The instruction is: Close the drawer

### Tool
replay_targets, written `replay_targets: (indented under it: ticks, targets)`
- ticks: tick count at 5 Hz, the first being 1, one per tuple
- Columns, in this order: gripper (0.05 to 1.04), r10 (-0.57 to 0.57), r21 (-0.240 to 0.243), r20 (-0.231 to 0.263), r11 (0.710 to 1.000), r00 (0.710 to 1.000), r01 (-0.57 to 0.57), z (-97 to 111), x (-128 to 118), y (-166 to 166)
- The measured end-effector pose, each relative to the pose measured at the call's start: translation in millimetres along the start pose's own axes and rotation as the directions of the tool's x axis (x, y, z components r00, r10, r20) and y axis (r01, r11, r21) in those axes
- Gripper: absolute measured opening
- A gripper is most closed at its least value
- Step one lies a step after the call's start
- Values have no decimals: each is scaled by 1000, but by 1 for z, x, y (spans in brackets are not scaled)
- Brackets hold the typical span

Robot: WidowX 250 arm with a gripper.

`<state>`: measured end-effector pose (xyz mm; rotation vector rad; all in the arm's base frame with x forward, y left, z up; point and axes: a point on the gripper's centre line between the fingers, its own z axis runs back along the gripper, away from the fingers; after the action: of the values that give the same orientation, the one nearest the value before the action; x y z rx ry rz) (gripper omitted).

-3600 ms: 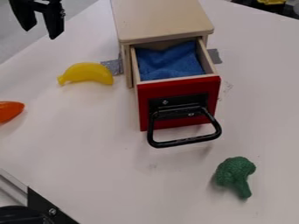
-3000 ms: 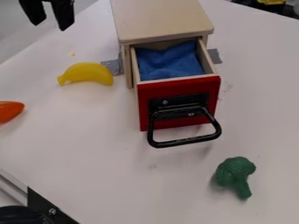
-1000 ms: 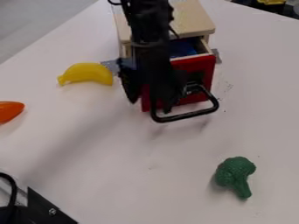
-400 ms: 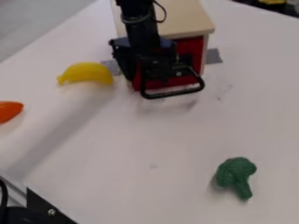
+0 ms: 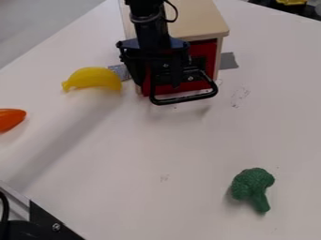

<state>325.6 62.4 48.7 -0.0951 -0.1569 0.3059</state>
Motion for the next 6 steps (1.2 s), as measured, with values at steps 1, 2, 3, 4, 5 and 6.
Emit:
replay_targets:
  ticks: [1, 2, 3, 4, 5, 6]
  targets:
    - [999, -7, -3, -3, 1000, 1000, 7, 1, -4, 0]
    - [999, -73, -16, -47, 997, 996, 72, 2, -30, 0]
    - [999, -112, -35, -68, 993, 991, 110, 12, -49, -2]
    - [999, -122, -67, -97, 991, 988, 116, 15, -55, 0]
    - [999, -111, -73, -97, 992, 989, 104, 30, -58, 5]
    - [999, -90, -8, -72, 996, 993, 89, 51, -53, 19]
